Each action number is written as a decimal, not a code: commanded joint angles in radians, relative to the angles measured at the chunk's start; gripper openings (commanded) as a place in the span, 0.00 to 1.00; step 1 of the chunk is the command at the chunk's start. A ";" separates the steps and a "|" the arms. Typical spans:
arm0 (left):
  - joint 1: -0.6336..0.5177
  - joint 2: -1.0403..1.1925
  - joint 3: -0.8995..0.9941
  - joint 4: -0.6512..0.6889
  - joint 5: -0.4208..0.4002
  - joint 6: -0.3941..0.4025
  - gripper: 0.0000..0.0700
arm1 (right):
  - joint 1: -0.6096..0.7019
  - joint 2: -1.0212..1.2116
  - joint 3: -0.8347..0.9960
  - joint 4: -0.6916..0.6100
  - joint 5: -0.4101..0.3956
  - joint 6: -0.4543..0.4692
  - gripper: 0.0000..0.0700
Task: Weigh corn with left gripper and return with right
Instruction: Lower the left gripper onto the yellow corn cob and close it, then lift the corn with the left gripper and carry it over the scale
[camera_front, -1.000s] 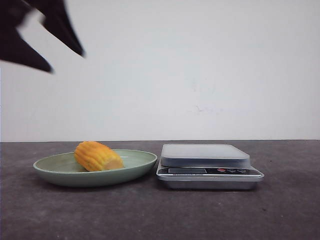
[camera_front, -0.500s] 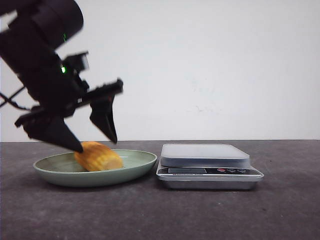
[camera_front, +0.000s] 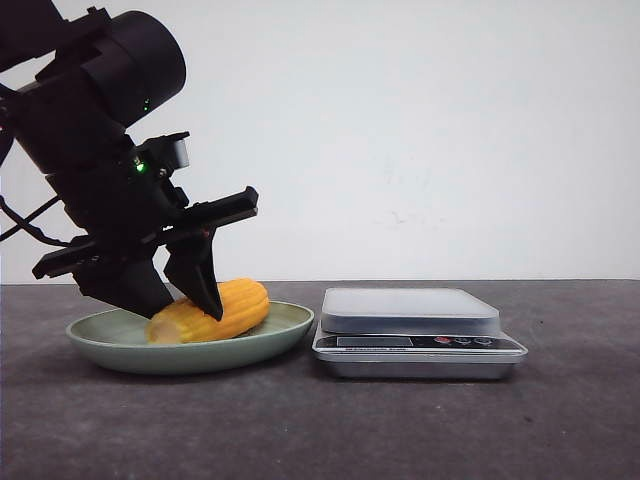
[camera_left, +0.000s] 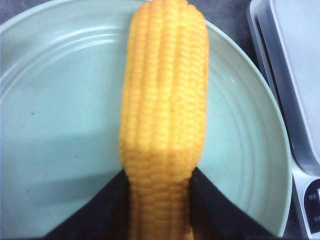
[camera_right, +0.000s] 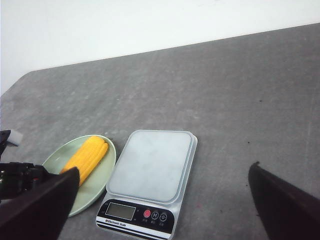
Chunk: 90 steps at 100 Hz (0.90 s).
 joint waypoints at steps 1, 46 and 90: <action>-0.007 0.005 0.018 -0.026 -0.002 0.003 0.01 | 0.004 0.006 0.018 0.006 0.000 -0.013 0.98; -0.115 -0.195 0.312 -0.288 -0.002 0.050 0.02 | 0.004 0.006 0.018 0.006 0.000 -0.012 0.98; -0.288 0.140 0.605 -0.243 -0.117 -0.083 0.02 | 0.004 0.006 0.018 0.007 0.001 -0.012 0.98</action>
